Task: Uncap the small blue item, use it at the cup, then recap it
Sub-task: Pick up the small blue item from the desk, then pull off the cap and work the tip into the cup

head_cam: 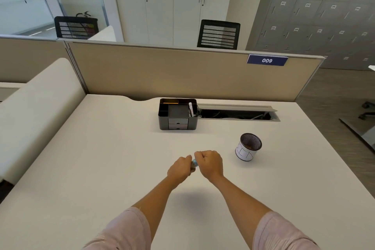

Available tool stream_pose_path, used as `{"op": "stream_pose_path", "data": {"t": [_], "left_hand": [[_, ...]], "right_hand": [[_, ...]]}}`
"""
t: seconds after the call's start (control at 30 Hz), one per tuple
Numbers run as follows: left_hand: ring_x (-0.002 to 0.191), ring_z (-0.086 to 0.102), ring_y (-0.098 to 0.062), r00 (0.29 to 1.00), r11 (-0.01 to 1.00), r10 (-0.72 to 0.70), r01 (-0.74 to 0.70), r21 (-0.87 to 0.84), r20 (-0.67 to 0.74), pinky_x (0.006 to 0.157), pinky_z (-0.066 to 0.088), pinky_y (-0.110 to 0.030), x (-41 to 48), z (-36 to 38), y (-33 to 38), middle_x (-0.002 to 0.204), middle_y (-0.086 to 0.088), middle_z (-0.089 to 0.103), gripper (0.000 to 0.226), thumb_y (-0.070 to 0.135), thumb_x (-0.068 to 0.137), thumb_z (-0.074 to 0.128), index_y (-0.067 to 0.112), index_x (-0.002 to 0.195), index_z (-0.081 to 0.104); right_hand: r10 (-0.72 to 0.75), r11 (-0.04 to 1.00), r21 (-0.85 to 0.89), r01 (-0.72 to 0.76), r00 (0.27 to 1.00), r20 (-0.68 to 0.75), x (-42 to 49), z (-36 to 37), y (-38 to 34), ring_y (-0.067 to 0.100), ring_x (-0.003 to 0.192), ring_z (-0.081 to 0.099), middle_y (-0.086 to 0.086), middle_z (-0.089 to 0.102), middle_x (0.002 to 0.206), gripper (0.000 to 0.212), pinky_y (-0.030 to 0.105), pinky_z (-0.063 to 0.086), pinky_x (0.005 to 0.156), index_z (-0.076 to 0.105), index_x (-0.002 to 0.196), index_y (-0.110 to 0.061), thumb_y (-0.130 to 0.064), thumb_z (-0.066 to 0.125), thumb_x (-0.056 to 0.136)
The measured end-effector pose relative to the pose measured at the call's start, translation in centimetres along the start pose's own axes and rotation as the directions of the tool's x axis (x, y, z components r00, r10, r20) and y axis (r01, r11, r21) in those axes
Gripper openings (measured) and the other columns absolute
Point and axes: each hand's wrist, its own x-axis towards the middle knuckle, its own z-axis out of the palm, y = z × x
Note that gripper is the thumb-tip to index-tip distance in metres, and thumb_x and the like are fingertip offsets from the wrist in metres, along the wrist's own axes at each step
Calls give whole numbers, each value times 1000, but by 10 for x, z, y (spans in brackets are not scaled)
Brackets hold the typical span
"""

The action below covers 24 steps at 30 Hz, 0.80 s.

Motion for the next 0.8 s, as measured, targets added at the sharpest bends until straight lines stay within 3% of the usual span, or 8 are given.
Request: {"op": "stream_pose_path", "data": {"t": [0.07, 0.2, 0.33, 0.37, 0.43, 0.5, 0.63, 0.8], "left_hand": [[53, 34, -12, 989, 984, -78, 97, -152, 126, 55, 29, -26, -5, -4, 3, 57, 5, 47, 31, 19, 93, 24, 18, 65, 40], [50, 28, -11, 976, 969, -136, 166, -183, 170, 53, 22, -26, -11, -7, 4, 48, 10, 43, 34, 23, 91, 25, 20, 60, 37], [46, 26, -10, 976, 949, -190, 212, -235, 110, 51, 21, -27, -7, -12, 0, 47, 7, 40, 43, 32, 95, 26, 18, 57, 39], [46, 26, -11, 976, 943, -201, 217, -251, 88, 50, 21, -27, -6, -13, -3, 46, 7, 39, 45, 33, 96, 26, 17, 56, 39], [46, 25, -11, 975, 934, -216, 223, -279, 56, 51, 21, -28, -4, -14, -9, 44, 6, 38, 50, 37, 98, 26, 16, 55, 41], [49, 26, -13, 974, 928, -223, 224, -298, 36, 53, 23, -29, -4, -14, -12, 48, 4, 39, 55, 42, 100, 25, 15, 55, 43], [53, 29, -14, 970, 919, -241, 236, -315, 22, 58, 27, -30, -5, -11, -20, 54, 3, 43, 63, 55, 99, 19, 15, 60, 47], [58, 31, -13, 977, 928, -211, 207, -311, 20, 60, 33, -28, -7, -11, -29, 70, 0, 46, 66, 64, 95, 12, 16, 76, 54]], "right_hand": [[-103, 994, -47, 104, 994, 23, 1, -3, -1, 14, 43, 23, -1, 23, 37, 41, 25, 19, 43, 25, 39, -20, -36, 39, 73], [-186, 980, -66, 187, 982, 19, 4, -9, -1, 13, 45, 29, -2, 31, 38, 41, 25, 21, 43, 38, 41, -15, -38, 36, 75], [35, 993, 118, -31, 999, -35, 7, -19, 1, 18, 48, 53, -4, 56, 43, 48, 25, 28, 47, 40, 36, -19, -36, 39, 81], [101, 985, 145, -97, 995, -19, 7, -22, 0, 17, 51, 57, -10, 55, 41, 52, 26, 27, 47, 35, 37, -18, -32, 42, 87], [195, 968, 152, -198, 980, 37, 6, -26, -1, 9, 44, 47, -18, 46, 33, 52, 28, 25, 49, 28, 46, -16, -30, 44, 93], [255, 955, 134, -266, 963, 91, 4, -25, 3, 9, 43, 37, -17, 45, 35, 49, 31, 27, 53, 31, 53, -14, -39, 44, 93], [344, 934, 17, -357, 912, 225, -5, -11, 22, 19, 61, 47, -7, 52, 61, 55, 32, 33, 58, 41, 58, -19, -62, 34, 91], [402, 915, -125, -383, 847, 348, -18, 14, 46, 20, 73, 54, -4, 62, 81, 53, 33, 38, 63, 47, 70, -21, -69, 34, 89]]}}
